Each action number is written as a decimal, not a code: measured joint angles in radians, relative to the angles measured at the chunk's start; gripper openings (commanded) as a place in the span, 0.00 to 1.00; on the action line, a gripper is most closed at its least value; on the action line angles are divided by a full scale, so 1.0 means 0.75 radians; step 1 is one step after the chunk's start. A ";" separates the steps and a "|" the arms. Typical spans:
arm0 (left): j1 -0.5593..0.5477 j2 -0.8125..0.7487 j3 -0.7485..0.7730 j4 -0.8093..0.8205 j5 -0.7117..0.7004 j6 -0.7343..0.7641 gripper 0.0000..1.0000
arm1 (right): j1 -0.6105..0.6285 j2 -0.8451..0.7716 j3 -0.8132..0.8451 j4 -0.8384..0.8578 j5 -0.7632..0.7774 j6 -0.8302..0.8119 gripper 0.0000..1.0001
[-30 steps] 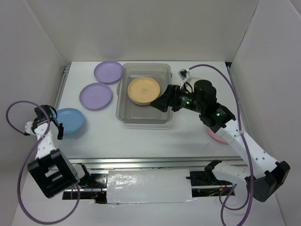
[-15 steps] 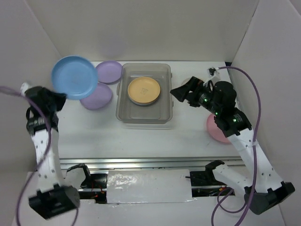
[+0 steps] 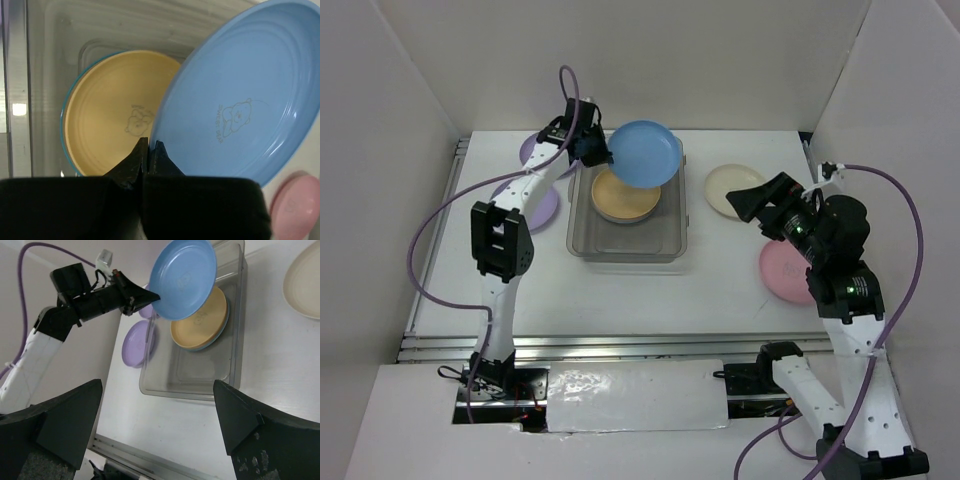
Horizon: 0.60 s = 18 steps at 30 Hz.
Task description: Place the plates into the plastic bin on the countertop
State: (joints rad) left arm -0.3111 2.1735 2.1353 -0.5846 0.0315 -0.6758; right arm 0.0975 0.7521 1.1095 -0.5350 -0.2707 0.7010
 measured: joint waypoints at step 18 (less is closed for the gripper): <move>0.048 0.084 -0.104 -0.158 -0.119 0.030 0.94 | -0.008 0.014 -0.081 -0.005 -0.123 -0.011 1.00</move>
State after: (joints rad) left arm -0.2752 2.2364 2.0571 -0.7033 -0.0578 -0.6537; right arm 0.0917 0.7628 1.0485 -0.5385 -0.3626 0.6930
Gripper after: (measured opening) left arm 0.468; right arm 0.998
